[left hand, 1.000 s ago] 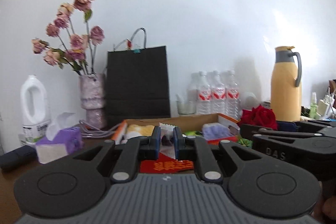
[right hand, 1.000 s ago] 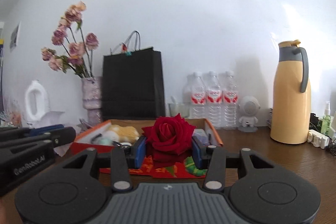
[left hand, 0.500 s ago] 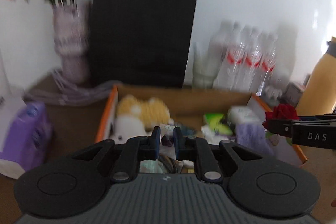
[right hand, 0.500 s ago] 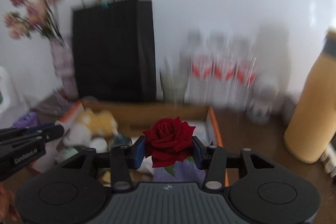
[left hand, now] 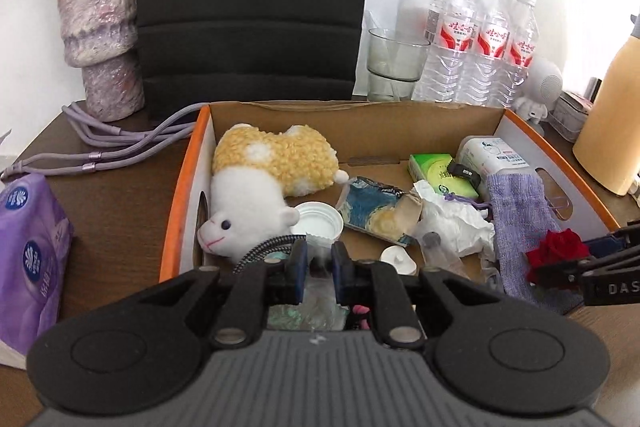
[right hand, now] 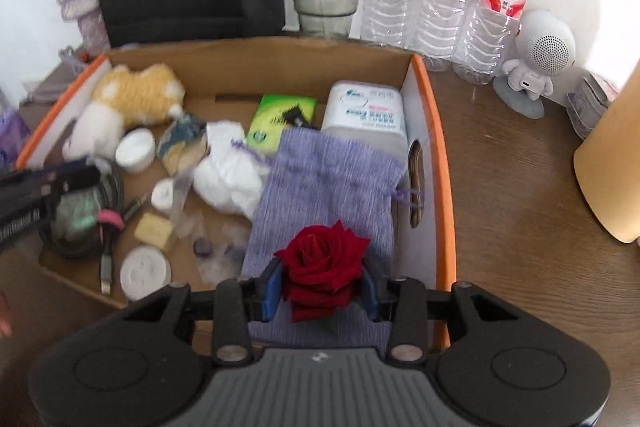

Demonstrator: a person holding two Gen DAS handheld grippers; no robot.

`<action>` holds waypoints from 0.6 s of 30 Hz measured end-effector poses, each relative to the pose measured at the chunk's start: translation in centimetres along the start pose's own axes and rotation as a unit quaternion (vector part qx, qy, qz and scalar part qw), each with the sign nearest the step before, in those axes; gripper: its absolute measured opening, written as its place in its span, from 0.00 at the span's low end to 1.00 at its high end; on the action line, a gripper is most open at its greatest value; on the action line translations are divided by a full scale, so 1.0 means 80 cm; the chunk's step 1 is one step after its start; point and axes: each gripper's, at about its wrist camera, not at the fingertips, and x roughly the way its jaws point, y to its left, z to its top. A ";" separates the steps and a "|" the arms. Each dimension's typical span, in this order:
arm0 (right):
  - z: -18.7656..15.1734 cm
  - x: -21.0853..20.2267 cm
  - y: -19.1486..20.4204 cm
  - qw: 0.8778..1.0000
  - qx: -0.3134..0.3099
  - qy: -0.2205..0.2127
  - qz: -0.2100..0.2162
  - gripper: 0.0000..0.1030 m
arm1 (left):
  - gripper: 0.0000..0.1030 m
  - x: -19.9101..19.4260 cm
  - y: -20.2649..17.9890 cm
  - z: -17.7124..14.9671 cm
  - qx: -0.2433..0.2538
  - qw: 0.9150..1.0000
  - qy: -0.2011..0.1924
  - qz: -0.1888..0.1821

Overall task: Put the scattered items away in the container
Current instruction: 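Carry the rose and packet into the box and open both tools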

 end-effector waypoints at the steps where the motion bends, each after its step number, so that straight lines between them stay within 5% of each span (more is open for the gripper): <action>1: -0.001 -0.002 0.000 1.000 0.005 0.003 0.004 0.37 | 0.14 0.000 0.001 0.000 0.003 1.000 0.000 -0.001; 5: -0.002 -0.009 -0.004 0.999 0.024 0.019 0.023 0.37 | 0.13 -0.008 -0.004 0.003 0.016 1.000 0.000 -0.007; 9: -0.003 -0.015 -0.003 0.998 0.037 0.037 0.035 0.38 | 0.13 -0.020 -0.012 0.012 0.010 0.998 0.007 -0.058; 15: 0.015 -0.024 -0.009 0.995 0.083 0.031 0.043 0.59 | 0.15 0.005 -0.035 0.027 0.003 0.994 0.072 -0.080; 18: 0.029 -0.032 -0.009 0.995 0.085 0.025 0.047 0.62 | 0.53 0.011 -0.034 0.033 -0.005 0.993 0.090 -0.083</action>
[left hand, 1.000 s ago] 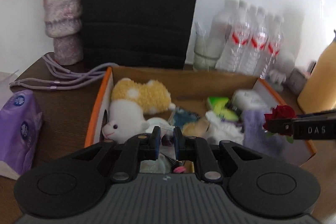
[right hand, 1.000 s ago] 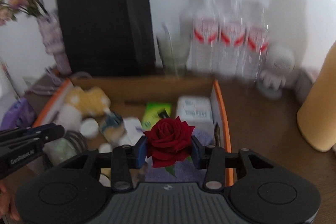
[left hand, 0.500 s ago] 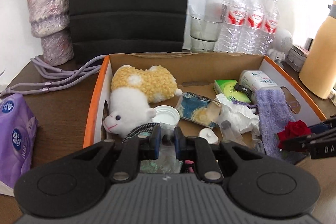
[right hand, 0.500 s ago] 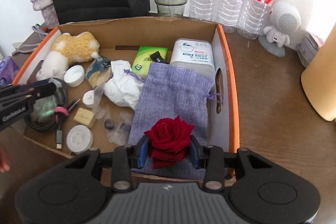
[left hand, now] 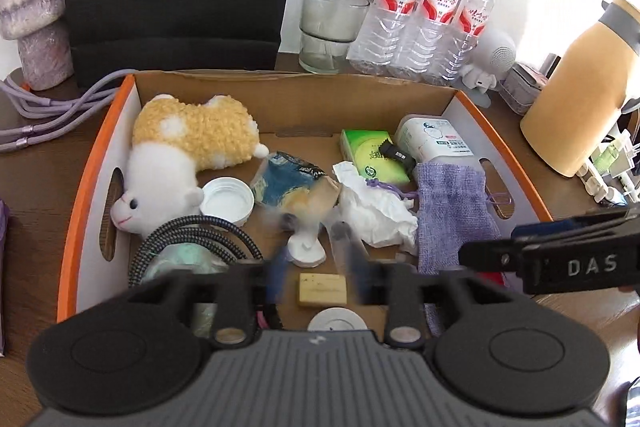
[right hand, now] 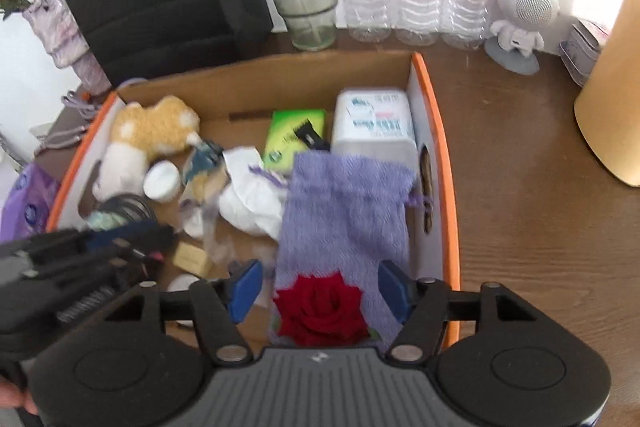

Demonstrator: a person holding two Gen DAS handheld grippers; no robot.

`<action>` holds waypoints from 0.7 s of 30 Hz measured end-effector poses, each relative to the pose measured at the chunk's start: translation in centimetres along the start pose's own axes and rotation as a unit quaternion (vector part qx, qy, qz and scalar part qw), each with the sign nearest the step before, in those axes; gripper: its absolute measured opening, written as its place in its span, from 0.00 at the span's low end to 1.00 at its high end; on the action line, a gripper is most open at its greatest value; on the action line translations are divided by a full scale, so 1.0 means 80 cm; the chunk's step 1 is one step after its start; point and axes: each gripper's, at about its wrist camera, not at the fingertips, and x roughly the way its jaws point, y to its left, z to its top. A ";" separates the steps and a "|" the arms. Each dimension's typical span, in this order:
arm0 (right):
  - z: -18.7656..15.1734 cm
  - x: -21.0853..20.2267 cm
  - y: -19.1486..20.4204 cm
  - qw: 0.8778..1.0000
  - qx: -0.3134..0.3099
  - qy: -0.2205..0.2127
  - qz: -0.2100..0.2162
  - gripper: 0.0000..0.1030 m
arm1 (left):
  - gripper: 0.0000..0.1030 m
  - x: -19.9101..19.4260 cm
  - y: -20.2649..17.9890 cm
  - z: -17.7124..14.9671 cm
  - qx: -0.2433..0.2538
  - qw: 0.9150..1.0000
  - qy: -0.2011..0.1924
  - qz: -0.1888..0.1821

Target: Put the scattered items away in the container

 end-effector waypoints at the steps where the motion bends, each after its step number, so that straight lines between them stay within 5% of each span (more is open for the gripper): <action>1: 0.003 -0.004 0.002 1.000 -0.005 -0.003 0.000 0.64 | 0.63 -0.004 0.000 -0.001 0.006 1.000 -0.004 0.000; 4: 0.010 -0.018 0.006 1.000 -0.012 -0.011 0.012 0.74 | 0.81 -0.014 -0.001 -0.002 0.013 1.000 -0.005 0.019; 12: 0.005 -0.020 0.014 1.000 -0.014 -0.013 0.017 0.79 | 0.96 -0.026 -0.006 -0.017 0.035 0.997 -0.010 0.070; 15: -0.012 -0.023 0.013 0.999 -0.014 -0.049 0.019 0.79 | 0.96 -0.057 -0.009 -0.034 0.031 0.991 -0.087 0.092; 17: -0.033 -0.037 0.012 0.992 -0.016 -0.121 0.024 0.80 | 0.99 -0.084 -0.014 -0.059 0.046 0.976 -0.186 0.105; 19: -0.060 -0.053 0.011 0.976 -0.021 -0.214 0.028 0.83 | 1.00 -0.104 -0.019 -0.090 0.051 0.945 -0.296 0.126; 21: -0.092 -0.061 0.012 0.949 -0.034 -0.311 0.027 0.87 | 1.00 -0.109 -0.019 -0.106 0.045 0.934 -0.329 0.133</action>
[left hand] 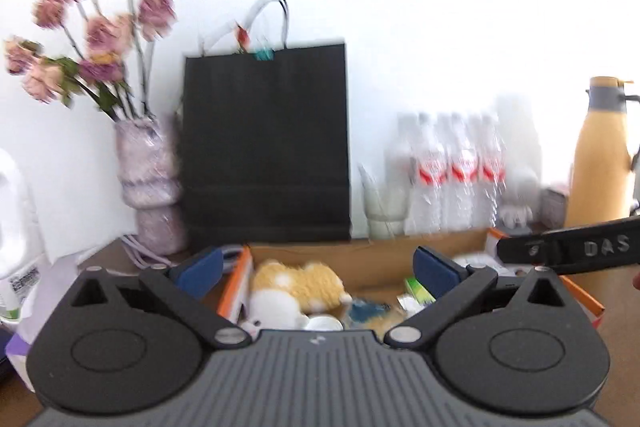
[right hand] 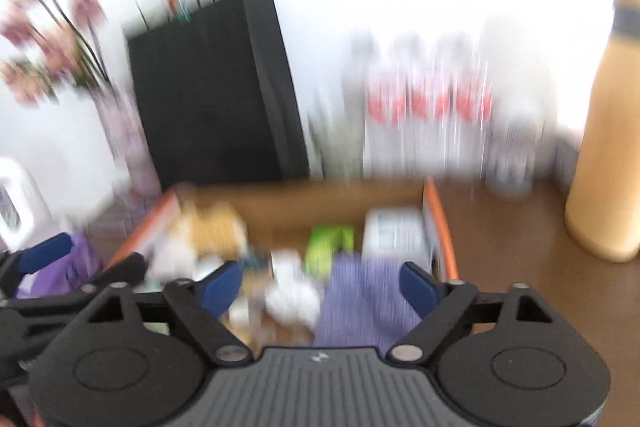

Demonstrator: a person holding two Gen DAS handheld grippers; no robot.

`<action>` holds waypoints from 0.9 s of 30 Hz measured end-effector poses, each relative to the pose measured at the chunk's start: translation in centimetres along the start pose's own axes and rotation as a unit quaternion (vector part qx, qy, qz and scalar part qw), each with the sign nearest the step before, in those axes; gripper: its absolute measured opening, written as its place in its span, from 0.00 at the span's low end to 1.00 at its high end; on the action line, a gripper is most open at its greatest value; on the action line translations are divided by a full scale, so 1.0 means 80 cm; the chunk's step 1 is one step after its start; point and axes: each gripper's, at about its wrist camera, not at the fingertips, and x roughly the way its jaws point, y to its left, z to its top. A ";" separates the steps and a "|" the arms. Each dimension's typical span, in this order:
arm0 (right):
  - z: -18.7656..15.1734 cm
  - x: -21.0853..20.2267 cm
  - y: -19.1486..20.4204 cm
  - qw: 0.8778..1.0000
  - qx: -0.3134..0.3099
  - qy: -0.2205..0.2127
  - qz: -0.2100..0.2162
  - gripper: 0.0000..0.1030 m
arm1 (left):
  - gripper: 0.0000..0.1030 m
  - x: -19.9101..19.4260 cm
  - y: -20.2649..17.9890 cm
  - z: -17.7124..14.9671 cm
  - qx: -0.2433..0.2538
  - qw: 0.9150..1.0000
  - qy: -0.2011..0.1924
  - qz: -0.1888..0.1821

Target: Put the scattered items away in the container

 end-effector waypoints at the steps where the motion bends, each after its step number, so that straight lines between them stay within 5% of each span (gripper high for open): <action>1: -0.010 -0.009 0.002 0.999 -0.009 -0.040 -0.001 0.88 | 1.00 -0.002 0.002 -0.003 -0.007 1.000 0.001 -0.001; 3: -0.024 -0.015 0.007 0.997 -0.025 -0.073 -0.009 0.88 | 1.00 -0.005 0.004 -0.009 -0.014 1.000 0.008 0.004; 10: -0.031 -0.033 0.025 0.996 -0.036 -0.081 -0.019 0.88 | 1.00 -0.037 0.004 -0.005 0.001 1.000 -0.003 0.013; 15: -0.049 -0.095 0.042 0.995 -0.031 -0.091 -0.022 0.88 | 1.00 -0.105 0.000 -0.009 0.017 1.000 0.004 0.025; 21: -0.130 -0.210 0.053 0.998 -0.026 -0.053 -0.034 0.99 | 1.00 -0.242 0.003 -0.077 -0.006 0.999 0.036 -0.006; 24: -0.178 -0.250 0.053 0.999 -0.023 -0.020 -0.035 1.00 | 1.00 -0.271 0.007 -0.111 -0.024 0.996 0.089 -0.009; 27: -0.206 -0.265 0.052 1.000 0.001 0.001 -0.030 1.00 | 1.00 -0.275 0.007 -0.123 -0.014 0.995 0.100 -0.012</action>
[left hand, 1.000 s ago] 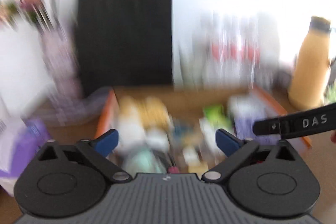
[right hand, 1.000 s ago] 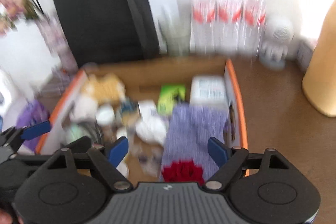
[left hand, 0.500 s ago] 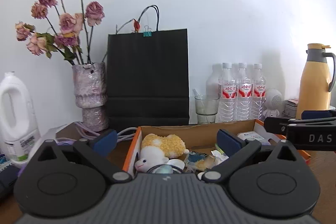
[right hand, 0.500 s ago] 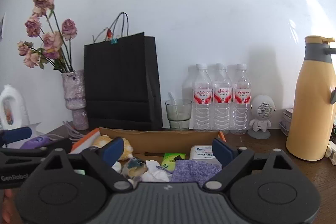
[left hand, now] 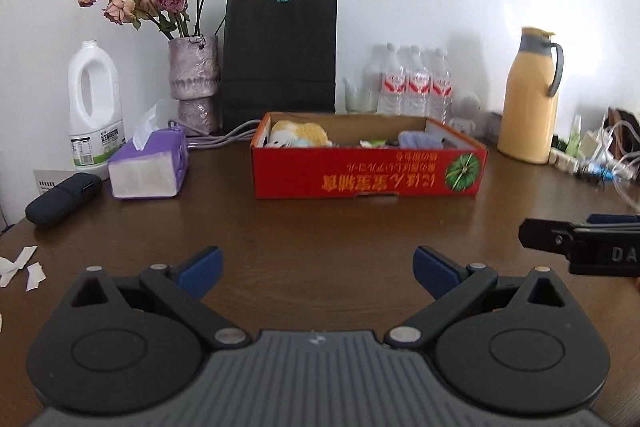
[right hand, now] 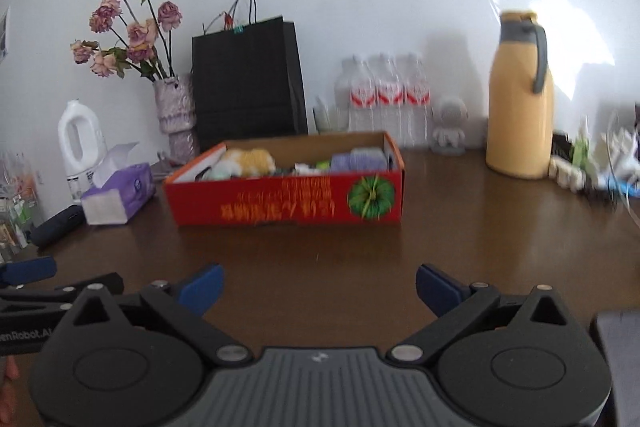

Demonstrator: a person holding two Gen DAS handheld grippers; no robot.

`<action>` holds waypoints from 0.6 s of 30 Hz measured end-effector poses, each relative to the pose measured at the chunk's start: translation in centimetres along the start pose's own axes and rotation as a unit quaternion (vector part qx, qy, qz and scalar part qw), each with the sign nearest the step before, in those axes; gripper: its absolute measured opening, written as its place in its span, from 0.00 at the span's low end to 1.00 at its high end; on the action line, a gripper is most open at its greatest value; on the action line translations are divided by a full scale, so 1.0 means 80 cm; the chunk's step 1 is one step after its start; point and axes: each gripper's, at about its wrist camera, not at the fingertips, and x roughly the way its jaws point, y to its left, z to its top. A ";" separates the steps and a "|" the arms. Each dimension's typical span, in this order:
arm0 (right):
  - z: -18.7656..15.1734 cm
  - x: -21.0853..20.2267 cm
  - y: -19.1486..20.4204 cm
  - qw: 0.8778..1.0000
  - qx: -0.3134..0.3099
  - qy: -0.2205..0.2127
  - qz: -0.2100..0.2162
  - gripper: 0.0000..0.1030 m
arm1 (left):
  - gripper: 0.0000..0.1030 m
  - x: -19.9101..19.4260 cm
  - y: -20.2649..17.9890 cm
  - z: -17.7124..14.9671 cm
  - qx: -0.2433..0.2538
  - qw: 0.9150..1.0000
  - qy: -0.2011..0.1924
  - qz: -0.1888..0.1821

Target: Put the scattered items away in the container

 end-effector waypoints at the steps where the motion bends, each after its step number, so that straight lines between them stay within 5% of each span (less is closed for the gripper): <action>1: -0.004 0.003 0.001 1.000 0.003 0.005 0.002 1.00 | 1.00 0.005 0.000 0.000 -0.002 1.000 0.006 -0.001; 6: -0.012 0.040 0.012 0.998 -0.006 0.051 -0.024 1.00 | 1.00 0.042 0.005 -0.005 0.010 0.995 0.095 -0.002; 11: -0.023 0.067 0.021 0.996 -0.012 0.087 -0.022 1.00 | 1.00 0.070 0.018 -0.021 -0.005 0.990 0.138 0.008; 18: -0.031 0.082 0.041 0.992 -0.038 0.116 -0.025 1.00 | 1.00 0.082 0.023 -0.021 -0.002 0.991 0.135 0.009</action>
